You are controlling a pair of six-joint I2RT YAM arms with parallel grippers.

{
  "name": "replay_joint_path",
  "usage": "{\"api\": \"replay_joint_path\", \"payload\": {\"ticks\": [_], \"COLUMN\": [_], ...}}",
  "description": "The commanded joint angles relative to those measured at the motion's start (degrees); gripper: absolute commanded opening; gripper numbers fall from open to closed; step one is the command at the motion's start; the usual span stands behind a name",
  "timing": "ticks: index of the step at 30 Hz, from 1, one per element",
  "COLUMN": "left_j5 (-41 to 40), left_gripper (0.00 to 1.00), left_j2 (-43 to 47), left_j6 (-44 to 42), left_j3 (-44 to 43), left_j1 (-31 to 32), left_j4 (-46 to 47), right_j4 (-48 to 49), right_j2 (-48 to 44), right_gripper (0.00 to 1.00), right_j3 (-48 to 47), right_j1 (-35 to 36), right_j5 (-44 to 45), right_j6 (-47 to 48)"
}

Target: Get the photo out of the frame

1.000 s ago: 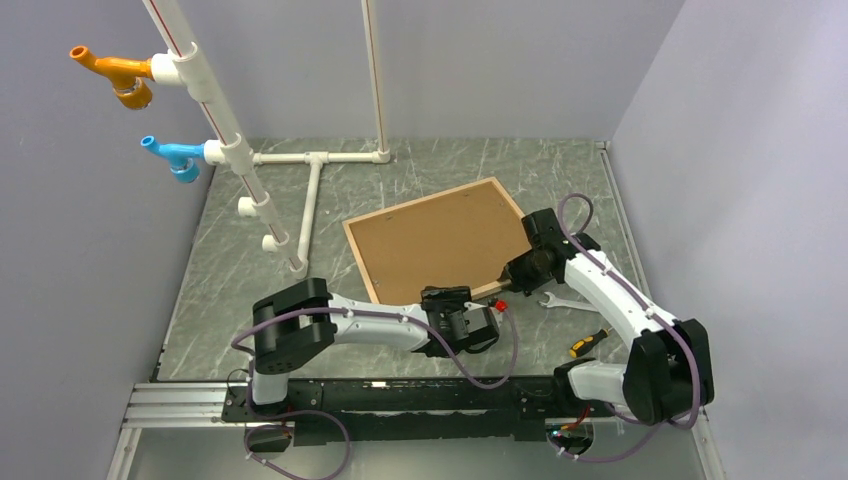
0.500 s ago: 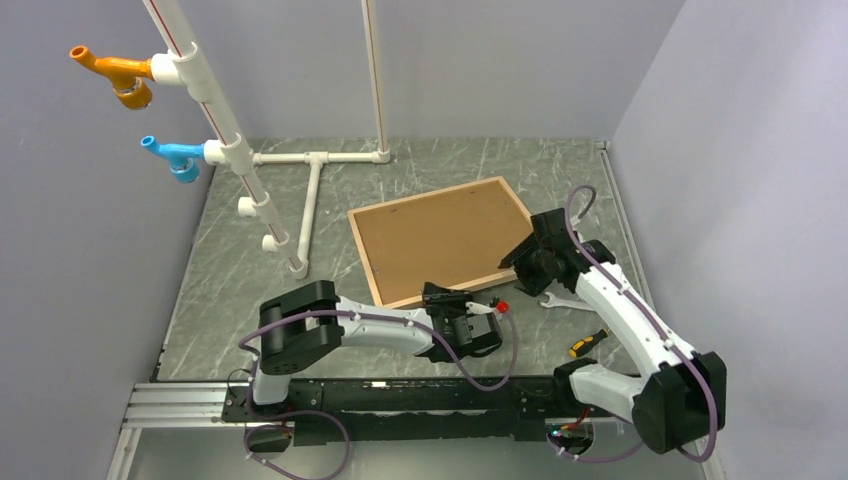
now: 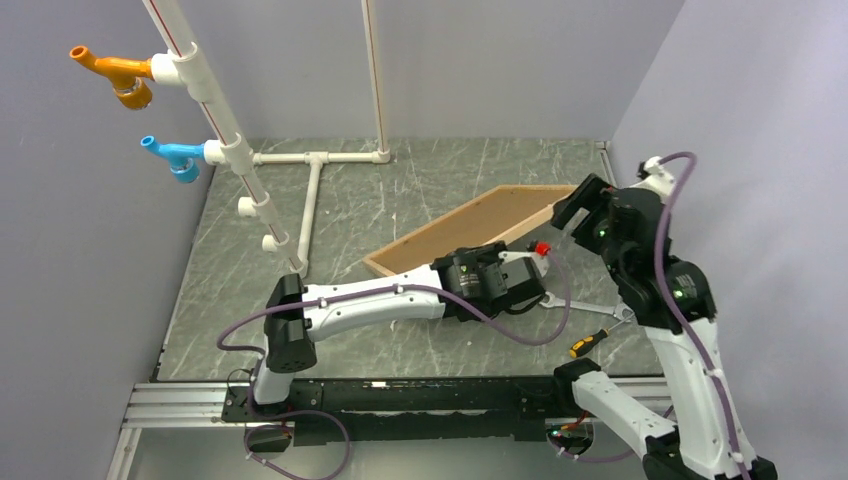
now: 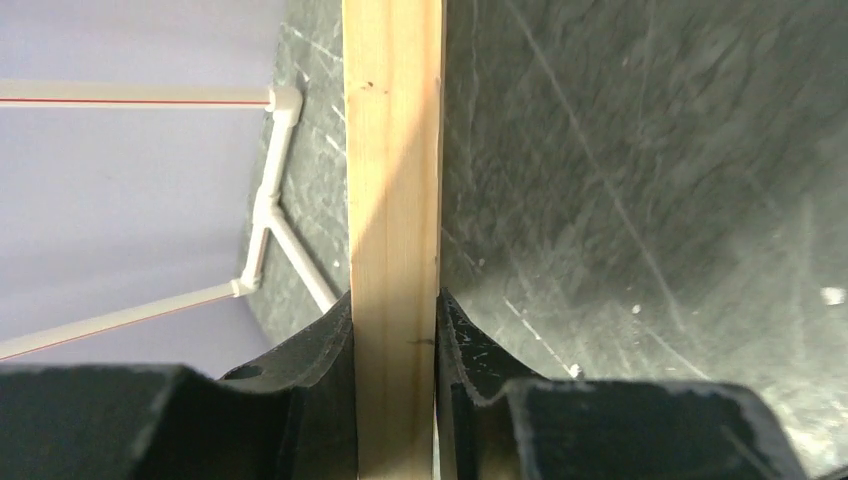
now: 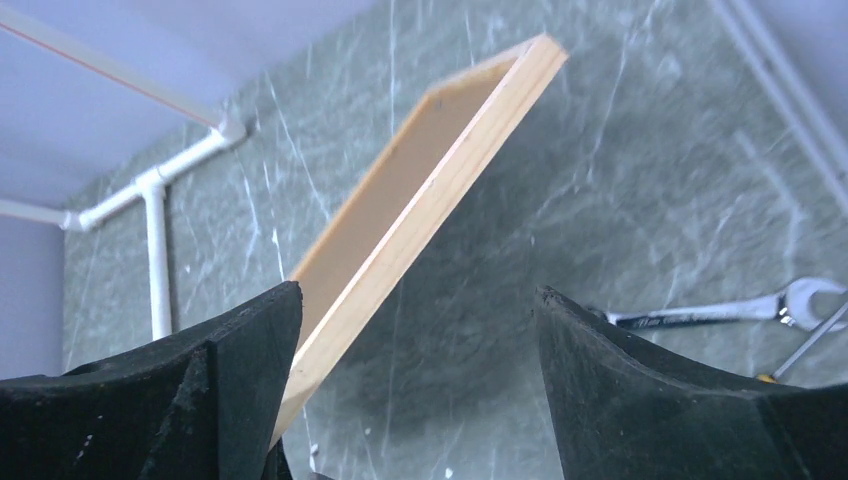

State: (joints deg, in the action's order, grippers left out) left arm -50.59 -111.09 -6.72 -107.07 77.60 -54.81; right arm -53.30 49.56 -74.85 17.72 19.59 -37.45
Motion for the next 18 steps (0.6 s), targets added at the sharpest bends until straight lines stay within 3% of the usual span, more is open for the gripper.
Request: {"api": "replay_joint_path", "payload": {"ticks": [1,7,18], "left_j5": [2.87,14.91,38.88], "left_gripper": [0.0,0.0,0.0], "left_j2": [-2.03,-1.93,8.21], "left_j6": [3.82,8.69,17.94], "left_j3": [-12.66,-22.91,-22.63], "left_j1": [-1.15,-5.22,-21.04], "left_j4": [-13.14,-17.75,-14.4], "right_j4": [-4.35,-2.42,0.54], "right_j2": [-0.22,-2.77,-4.07], "right_gripper": [0.87,0.88,0.88], "right_j3": [-9.23,-11.01,-3.91], "right_j1": [0.09,0.05,0.05], "right_j5": [5.89,4.61,1.16], "right_j6": [7.56,10.37,9.57]}}
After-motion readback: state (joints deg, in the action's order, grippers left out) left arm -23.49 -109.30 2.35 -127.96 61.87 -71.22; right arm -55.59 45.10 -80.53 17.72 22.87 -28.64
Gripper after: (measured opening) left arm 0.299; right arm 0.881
